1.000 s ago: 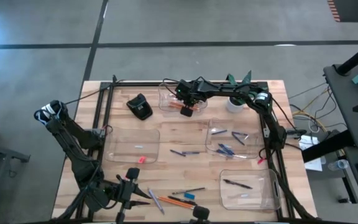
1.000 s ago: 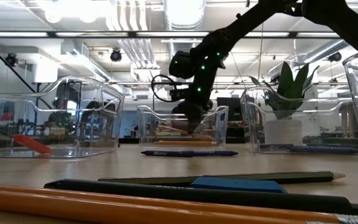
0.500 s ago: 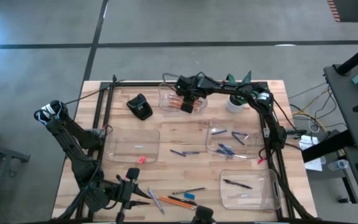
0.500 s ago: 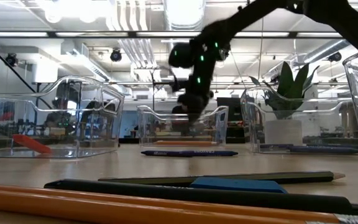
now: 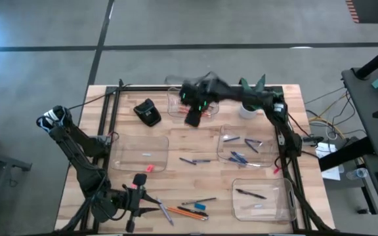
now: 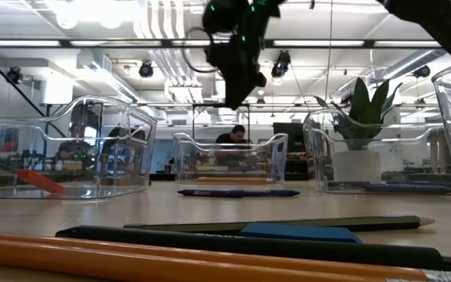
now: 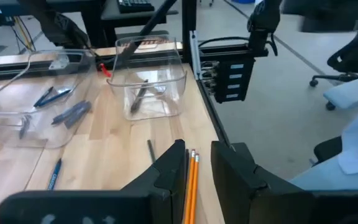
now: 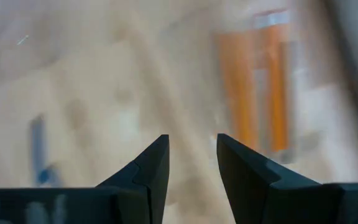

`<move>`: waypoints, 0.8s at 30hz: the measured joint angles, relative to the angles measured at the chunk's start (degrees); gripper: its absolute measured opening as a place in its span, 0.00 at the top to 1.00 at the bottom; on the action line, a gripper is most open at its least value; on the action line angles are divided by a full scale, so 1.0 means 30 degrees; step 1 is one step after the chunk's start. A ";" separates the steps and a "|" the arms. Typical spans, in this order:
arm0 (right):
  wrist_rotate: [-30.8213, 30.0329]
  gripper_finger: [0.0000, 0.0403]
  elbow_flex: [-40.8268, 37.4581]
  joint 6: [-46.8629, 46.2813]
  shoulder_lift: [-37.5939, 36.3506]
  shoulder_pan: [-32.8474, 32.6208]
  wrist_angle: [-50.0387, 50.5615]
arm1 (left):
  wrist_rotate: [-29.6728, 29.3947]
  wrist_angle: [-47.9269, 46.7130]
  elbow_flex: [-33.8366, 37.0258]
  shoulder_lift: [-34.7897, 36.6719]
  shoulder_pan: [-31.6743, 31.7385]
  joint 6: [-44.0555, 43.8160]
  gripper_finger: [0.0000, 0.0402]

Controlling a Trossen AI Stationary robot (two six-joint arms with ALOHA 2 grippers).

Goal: Sort crayons/erasers/pens/pencils in bins
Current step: Put the blue crayon into the middle right transparent bin

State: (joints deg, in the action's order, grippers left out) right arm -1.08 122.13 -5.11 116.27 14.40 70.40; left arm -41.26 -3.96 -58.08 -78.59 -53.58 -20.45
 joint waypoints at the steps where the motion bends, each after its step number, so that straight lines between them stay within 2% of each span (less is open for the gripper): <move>1: 0.0027 0.69 -0.0143 -0.0087 0.0000 -0.0717 0.0209 | -0.0011 0.0020 0.0006 0.0000 0.0000 0.0000 0.85; 8: -0.0983 0.70 -0.1781 -0.0979 0.0000 -0.5146 0.3224 | -0.0041 0.0031 0.0130 -0.0031 0.0000 0.0074 0.85; 11: -0.1634 0.71 -0.2970 -0.1832 -0.0085 -0.6644 0.3428 | -0.0048 0.0007 0.0130 -0.0058 0.0000 0.0055 0.85; 17: -0.1644 0.72 -0.5751 -0.1878 -0.0109 -0.8452 0.0661 | -0.0073 0.0024 0.0130 -0.0058 0.0000 0.0029 0.85; 24: -0.1696 0.72 -0.7878 -0.1587 -0.0109 -0.8264 -0.3288 | -0.0077 0.0436 0.0130 -0.0058 0.0000 -0.0051 0.85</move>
State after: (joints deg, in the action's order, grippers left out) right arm -6.16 98.50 -9.87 115.94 -10.39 60.54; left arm -41.50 -2.66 -57.69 -78.76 -53.58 -20.60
